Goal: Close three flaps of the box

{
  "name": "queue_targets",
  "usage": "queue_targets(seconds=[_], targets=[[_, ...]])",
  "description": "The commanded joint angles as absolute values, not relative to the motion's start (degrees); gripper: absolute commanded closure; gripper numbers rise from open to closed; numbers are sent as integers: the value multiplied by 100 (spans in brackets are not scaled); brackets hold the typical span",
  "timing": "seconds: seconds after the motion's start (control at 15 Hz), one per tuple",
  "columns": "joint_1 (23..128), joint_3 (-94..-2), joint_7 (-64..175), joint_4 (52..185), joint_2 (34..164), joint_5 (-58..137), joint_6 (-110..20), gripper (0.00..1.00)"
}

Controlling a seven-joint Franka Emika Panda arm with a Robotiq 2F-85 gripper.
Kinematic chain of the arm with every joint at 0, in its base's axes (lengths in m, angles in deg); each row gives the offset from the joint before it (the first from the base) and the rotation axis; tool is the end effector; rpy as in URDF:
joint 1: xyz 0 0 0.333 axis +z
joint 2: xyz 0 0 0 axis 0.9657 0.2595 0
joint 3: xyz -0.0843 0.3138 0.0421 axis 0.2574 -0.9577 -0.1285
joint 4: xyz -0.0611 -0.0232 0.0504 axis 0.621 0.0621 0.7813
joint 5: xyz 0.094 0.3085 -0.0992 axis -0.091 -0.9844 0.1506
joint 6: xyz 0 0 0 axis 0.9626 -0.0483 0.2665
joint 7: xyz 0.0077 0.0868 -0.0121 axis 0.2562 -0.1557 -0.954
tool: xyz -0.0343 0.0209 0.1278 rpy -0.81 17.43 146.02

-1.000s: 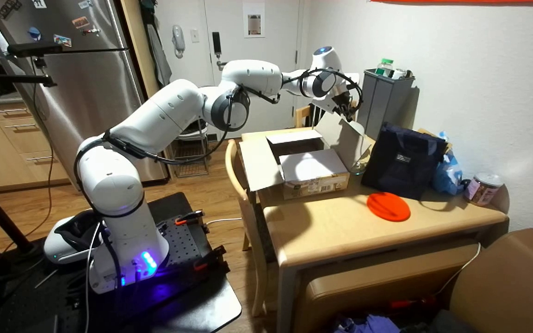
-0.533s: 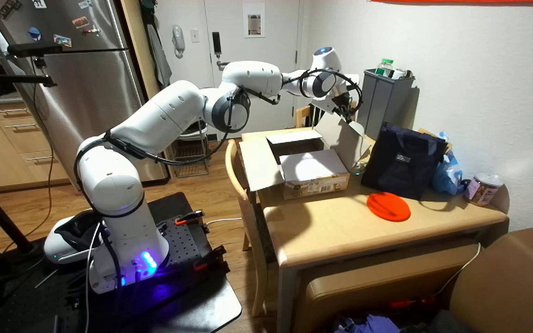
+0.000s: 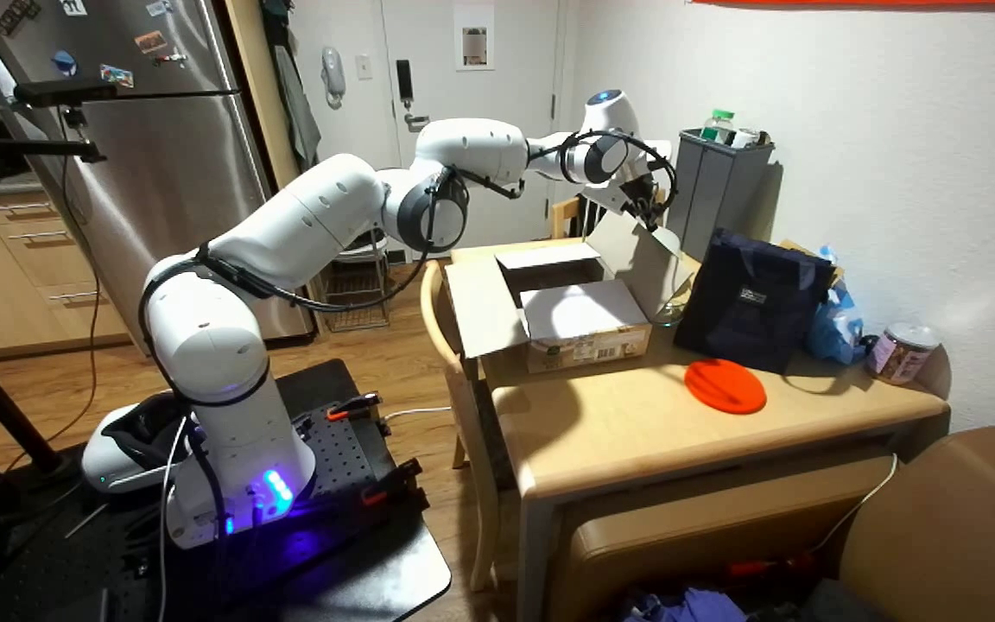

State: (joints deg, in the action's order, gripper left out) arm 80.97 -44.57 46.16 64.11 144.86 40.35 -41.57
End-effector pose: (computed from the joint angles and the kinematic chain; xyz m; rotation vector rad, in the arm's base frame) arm 0.8077 0.0368 0.3656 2.9276 -0.2034 0.8268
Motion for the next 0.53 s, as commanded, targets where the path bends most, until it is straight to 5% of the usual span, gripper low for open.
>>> queue_targets(seconds=[0.0, 0.47], targets=[[8198, -4269, 4546, 6295, 14391, 4219, -3247, 100], [8273, -4268, 4697, 6041, 14252, 4316, -998, 100]])
